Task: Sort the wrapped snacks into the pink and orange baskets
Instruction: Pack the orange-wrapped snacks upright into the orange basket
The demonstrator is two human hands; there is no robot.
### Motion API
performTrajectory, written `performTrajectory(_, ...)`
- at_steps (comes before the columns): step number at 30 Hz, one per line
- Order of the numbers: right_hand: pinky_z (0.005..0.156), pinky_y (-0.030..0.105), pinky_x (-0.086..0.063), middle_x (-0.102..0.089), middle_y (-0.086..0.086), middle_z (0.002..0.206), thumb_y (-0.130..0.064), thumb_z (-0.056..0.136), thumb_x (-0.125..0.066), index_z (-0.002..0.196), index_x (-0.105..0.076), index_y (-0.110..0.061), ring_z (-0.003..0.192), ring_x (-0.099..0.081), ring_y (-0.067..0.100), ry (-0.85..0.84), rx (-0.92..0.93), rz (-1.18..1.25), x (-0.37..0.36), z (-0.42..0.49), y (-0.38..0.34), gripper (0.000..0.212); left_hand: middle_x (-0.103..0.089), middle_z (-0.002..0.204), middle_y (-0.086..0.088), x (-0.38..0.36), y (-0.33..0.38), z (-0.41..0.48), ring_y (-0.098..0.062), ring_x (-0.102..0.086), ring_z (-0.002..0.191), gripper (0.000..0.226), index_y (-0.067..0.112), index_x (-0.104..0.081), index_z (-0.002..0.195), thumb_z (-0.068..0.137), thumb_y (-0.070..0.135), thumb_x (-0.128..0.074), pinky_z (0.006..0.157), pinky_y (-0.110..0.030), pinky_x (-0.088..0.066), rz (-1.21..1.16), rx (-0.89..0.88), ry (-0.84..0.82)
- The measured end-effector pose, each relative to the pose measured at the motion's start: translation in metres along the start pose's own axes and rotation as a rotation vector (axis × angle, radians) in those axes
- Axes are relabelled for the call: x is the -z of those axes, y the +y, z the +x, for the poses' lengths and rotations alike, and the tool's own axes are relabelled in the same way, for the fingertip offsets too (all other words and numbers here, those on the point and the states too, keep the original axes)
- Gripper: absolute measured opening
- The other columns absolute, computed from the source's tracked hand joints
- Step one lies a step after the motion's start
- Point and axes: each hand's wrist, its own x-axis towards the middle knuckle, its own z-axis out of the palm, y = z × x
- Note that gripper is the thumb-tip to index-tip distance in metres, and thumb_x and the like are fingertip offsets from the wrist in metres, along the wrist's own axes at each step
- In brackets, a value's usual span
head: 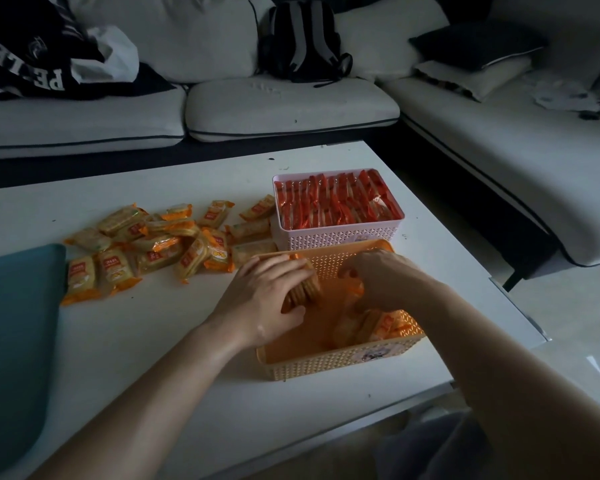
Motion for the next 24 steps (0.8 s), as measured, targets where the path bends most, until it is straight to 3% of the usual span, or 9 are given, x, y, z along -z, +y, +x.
performTrajectory(4,0.084,0.022,-0.054,-0.058,-0.012,0.129,-0.033,0.089,-0.076,0.135,-0.058,-0.038,0.110,-0.054,0.009,-0.085,0.061,-0.062,0.003,-0.006,0.005,0.050,-0.024,0.166,0.017,0.001,0.000,0.000,-0.008,-0.014,0.154,0.067,0.039,-0.034,0.155,0.092,0.054,-0.049,0.124,-0.037,-0.002,-0.001,-0.006,0.001)
performTrajectory(8,0.085,0.027,-0.057,-0.055,-0.010,0.125,-0.035,0.090,-0.073,0.123,-0.062,-0.038,0.108,-0.052,0.012,-0.071,0.065,-0.035,0.006,-0.006,0.012,0.035,-0.022,0.166,0.018,0.002,0.001,0.000,-0.006,-0.012,0.154,0.064,0.039,-0.032,0.156,0.096,0.051,-0.053,0.124,-0.035,0.000,-0.006,0.012,-0.004)
performTrajectory(12,0.060,0.014,-0.054,-0.065,-0.009,0.109,-0.036,0.094,-0.069,0.114,-0.067,-0.022,0.081,-0.066,0.011,0.023,-0.056,0.179,0.032,-0.012,0.019,0.025,-0.025,0.165,0.018,0.000,0.003,0.000,-0.006,-0.013,0.153,0.063,0.039,-0.034,0.155,0.097,0.049,-0.053,0.124,-0.034,0.000,-0.004,0.028,0.020)
performTrajectory(15,0.048,0.011,-0.050,-0.063,-0.008,0.091,-0.038,0.093,-0.070,0.104,-0.059,-0.021,0.069,-0.067,0.011,0.153,-0.197,0.341,0.036,-0.008,0.016,0.023,-0.028,0.164,0.018,-0.001,0.004,0.001,-0.007,-0.016,0.153,0.062,0.038,-0.036,0.154,0.096,0.050,-0.053,0.125,-0.036,-0.004,-0.008,0.026,0.031)
performTrajectory(20,0.055,0.019,-0.056,-0.068,0.000,0.080,-0.033,0.090,-0.075,0.095,-0.071,-0.010,0.066,-0.068,0.012,0.182,-0.322,0.464,0.009,0.015,-0.009,0.024,-0.040,0.159,0.010,0.002,0.005,0.001,-0.012,-0.026,0.150,0.065,0.030,-0.045,0.151,0.090,0.051,-0.050,0.123,-0.037,-0.014,-0.007,0.001,0.073)
performTrajectory(24,0.063,0.030,-0.063,-0.074,0.006,0.077,-0.035,0.094,-0.069,0.091,-0.074,-0.008,0.065,-0.074,0.018,0.147,-0.351,0.660,-0.001,0.026,-0.019,0.028,-0.036,0.162,0.009,0.004,0.017,0.005,-0.011,-0.023,0.150,0.067,0.030,-0.040,0.154,0.091,0.047,-0.056,0.119,-0.028,-0.005,0.002,-0.054,0.091)
